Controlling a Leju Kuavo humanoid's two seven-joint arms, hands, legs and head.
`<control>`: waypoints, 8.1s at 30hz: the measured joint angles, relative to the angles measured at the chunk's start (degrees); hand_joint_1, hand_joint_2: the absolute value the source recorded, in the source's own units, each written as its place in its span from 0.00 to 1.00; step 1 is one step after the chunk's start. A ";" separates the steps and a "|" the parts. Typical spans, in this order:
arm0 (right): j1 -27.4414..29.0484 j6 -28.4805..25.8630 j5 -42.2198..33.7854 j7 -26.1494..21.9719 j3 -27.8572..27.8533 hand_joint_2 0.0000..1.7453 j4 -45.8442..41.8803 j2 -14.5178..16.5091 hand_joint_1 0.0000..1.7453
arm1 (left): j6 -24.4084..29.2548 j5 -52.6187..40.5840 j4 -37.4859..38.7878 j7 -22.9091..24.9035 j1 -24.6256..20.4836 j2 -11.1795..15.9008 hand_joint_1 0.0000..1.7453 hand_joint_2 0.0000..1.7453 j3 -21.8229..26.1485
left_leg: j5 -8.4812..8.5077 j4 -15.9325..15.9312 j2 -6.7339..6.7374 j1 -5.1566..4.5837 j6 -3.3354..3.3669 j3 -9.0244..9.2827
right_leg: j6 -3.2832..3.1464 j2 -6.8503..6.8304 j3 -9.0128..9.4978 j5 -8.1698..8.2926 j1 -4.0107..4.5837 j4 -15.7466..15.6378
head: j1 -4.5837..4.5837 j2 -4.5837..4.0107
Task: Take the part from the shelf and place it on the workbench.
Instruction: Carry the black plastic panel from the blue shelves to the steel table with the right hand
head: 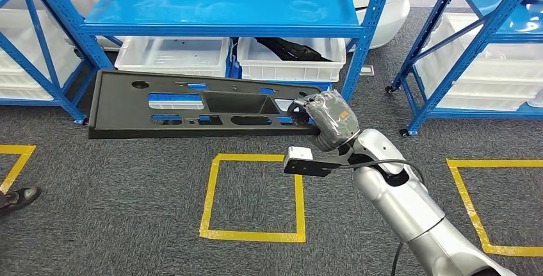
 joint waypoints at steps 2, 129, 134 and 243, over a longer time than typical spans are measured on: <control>0.24 -0.01 -0.03 -0.01 -0.01 1.00 0.00 -0.02 1.00 | 0.00 0.00 0.00 0.00 -0.01 0.00 0.00 1.00 0.01 | 2.43 -2.89 0.02 0.68 -0.66 4.08 | 0.76 -0.01 -1.64 1.03 -0.39 0.40 | -0.03 0.00; 1.79 3.71 8.83 0.10 2.74 1.00 -2.29 2.22 1.00 | -4.32 -4.34 0.09 13.20 0.96 -0.80 0.00 1.00 3.35 | 4.88 -17.24 3.31 -0.68 0.88 9.55 | 0.56 -5.91 -0.31 -3.08 1.42 3.40 | -0.24 0.00; 1.94 3.87 9.30 0.19 2.68 1.00 -2.93 2.11 1.00 | -5.09 -5.00 0.09 14.49 0.94 -0.83 0.00 1.00 3.35 | 6.34 -18.61 0.14 -0.30 2.52 9.76 | 0.85 -1.68 -3.15 -7.07 1.27 10.29 | 0.11 0.00; 7.44 5.08 13.85 2.91 0.74 1.00 -8.18 1.26 1.00 | -7.98 -10.45 0.15 22.04 0.03 -1.15 0.00 1.00 1.67 | 0.54 -3.58 -0.29 0.31 0.20 1.06 | 0.35 -1.18 -0.93 -2.00 0.42 3.33 | 0.17 0.00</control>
